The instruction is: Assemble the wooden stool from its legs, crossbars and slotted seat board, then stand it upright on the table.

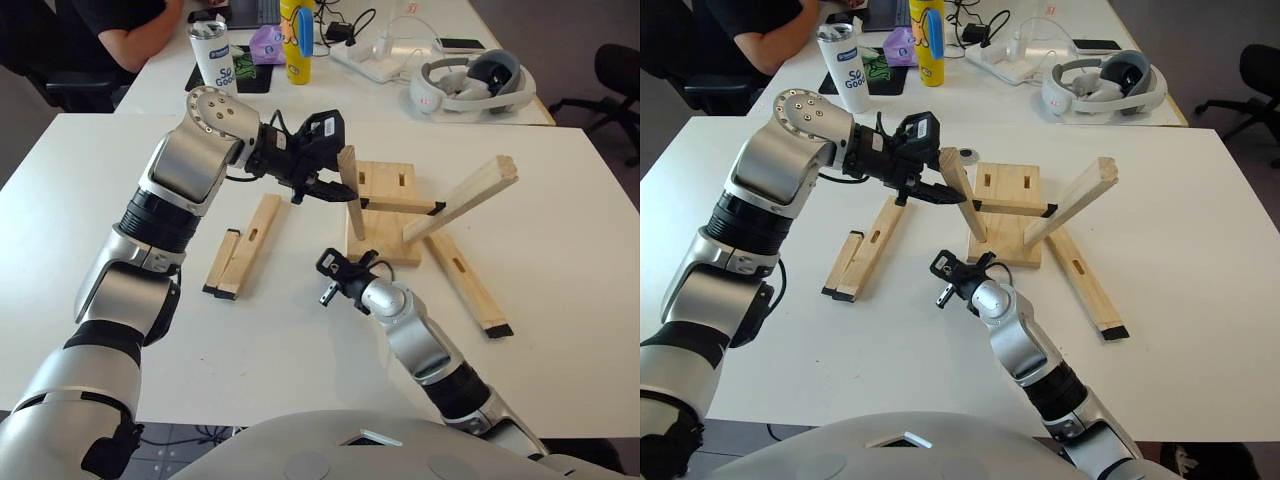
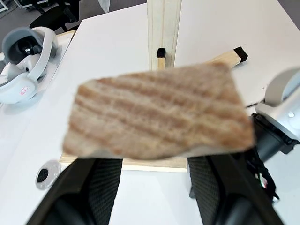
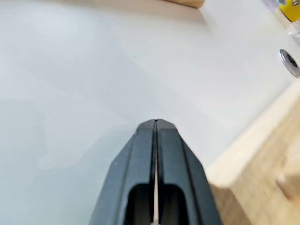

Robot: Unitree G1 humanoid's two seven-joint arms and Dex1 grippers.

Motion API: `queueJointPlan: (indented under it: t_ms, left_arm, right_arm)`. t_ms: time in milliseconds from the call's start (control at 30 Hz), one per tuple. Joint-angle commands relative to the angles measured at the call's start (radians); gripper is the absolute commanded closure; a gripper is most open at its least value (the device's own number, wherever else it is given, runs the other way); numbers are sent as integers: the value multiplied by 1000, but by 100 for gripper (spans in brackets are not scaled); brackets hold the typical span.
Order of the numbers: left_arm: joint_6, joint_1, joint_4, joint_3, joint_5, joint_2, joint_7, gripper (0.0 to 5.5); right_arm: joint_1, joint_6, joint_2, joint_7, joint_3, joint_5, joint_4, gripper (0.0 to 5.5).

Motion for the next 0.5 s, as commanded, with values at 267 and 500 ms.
queueJointPlan:
  t_ms: [267,500]
  left_arm:
    - [32,69,-8,44,-1,139,-36,348]
    - [88,84,-94,109,-46,238,-51,348]
  right_arm:
    - [207,-259,-109,128,-241,293,-158,550]
    - [272,-180,-173,266,-364,565,-344,550]
